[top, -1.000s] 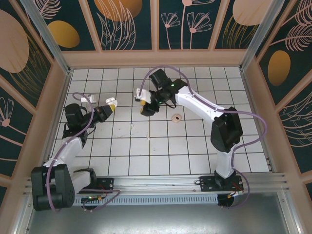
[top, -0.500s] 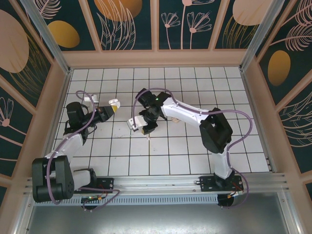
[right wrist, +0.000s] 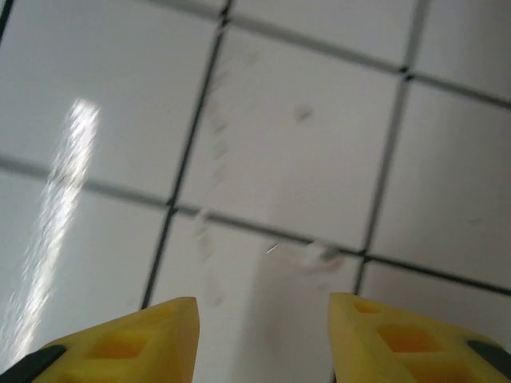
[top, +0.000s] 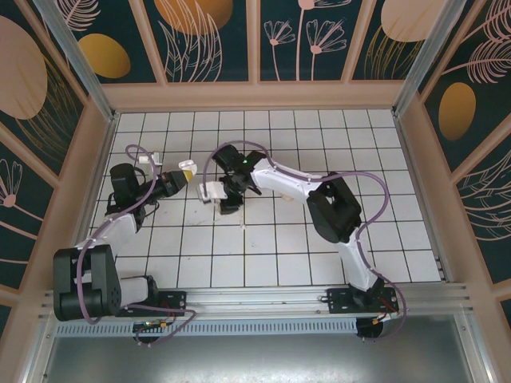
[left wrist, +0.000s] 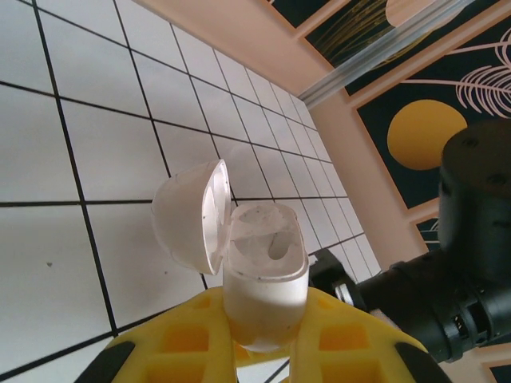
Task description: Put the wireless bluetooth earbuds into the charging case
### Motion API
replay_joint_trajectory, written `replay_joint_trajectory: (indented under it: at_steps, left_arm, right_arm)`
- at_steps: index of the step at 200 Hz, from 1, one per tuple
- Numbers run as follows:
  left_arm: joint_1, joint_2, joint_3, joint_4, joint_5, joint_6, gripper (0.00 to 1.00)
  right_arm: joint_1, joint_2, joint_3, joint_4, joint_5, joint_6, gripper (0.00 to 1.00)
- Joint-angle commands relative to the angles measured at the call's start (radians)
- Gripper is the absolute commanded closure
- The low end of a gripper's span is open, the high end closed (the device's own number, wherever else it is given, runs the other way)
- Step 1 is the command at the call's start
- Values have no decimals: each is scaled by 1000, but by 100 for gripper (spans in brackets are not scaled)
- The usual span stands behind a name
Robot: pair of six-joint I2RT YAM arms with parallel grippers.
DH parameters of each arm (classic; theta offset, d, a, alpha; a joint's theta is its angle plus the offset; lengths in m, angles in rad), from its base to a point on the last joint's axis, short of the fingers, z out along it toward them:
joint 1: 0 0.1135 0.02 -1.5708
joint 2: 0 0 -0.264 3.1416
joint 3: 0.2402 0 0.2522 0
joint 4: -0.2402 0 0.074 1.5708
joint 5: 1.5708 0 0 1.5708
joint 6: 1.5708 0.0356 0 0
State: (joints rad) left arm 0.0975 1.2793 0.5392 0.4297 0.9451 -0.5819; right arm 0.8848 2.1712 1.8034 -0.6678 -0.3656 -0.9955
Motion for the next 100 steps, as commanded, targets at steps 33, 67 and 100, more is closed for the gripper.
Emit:
replay_joint_trajectory:
  at_steps: [33,67,100]
  left_arm:
    - [12,85,120,-32,-75,12,90]
    - [43,140,133,-39,-117,-13,90]
    - [55,181,153,-42,-120,-29,91]
  right_arm:
    - [-32,18,65,108,-6,804,53]
    - [-30,16,120,35,44,1296,57]
    - [-27,59,200,-80,95,1661,59]
